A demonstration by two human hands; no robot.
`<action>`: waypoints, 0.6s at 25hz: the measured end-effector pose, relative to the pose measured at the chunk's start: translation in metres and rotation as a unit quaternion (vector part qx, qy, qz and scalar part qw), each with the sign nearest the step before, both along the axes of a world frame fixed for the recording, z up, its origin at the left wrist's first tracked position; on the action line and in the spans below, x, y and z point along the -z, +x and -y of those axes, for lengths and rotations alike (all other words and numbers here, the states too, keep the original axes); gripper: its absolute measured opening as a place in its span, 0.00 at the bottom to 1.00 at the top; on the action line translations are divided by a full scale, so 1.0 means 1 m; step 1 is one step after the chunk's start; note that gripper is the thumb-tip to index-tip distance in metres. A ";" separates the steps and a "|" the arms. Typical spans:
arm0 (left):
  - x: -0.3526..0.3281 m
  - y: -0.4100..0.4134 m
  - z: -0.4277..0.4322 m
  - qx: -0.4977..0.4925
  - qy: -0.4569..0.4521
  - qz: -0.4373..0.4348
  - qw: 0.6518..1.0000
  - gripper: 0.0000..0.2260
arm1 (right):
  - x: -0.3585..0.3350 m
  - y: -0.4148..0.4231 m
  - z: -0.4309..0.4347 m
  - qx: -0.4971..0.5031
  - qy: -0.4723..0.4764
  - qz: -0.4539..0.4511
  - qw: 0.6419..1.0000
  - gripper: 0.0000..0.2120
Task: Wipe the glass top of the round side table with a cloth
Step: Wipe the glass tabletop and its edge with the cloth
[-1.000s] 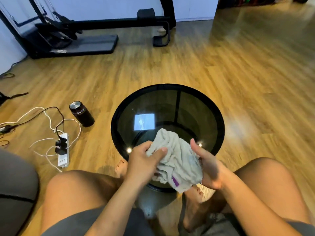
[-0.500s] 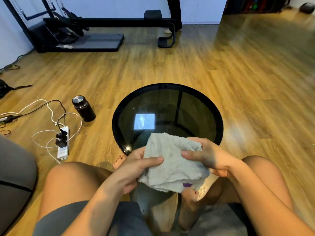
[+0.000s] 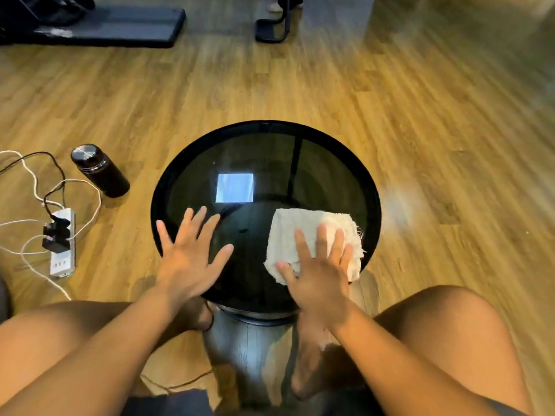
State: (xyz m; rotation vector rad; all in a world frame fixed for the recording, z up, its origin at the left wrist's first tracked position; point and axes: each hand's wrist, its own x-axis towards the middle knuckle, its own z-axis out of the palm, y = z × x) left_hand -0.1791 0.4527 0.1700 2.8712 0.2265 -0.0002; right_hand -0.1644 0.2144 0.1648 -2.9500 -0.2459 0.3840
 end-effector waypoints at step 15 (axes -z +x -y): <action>0.021 0.005 -0.012 -0.004 -0.053 0.034 0.998 0.32 | 0.009 0.298 -0.044 0.018 -0.071 -0.009 0.997 0.32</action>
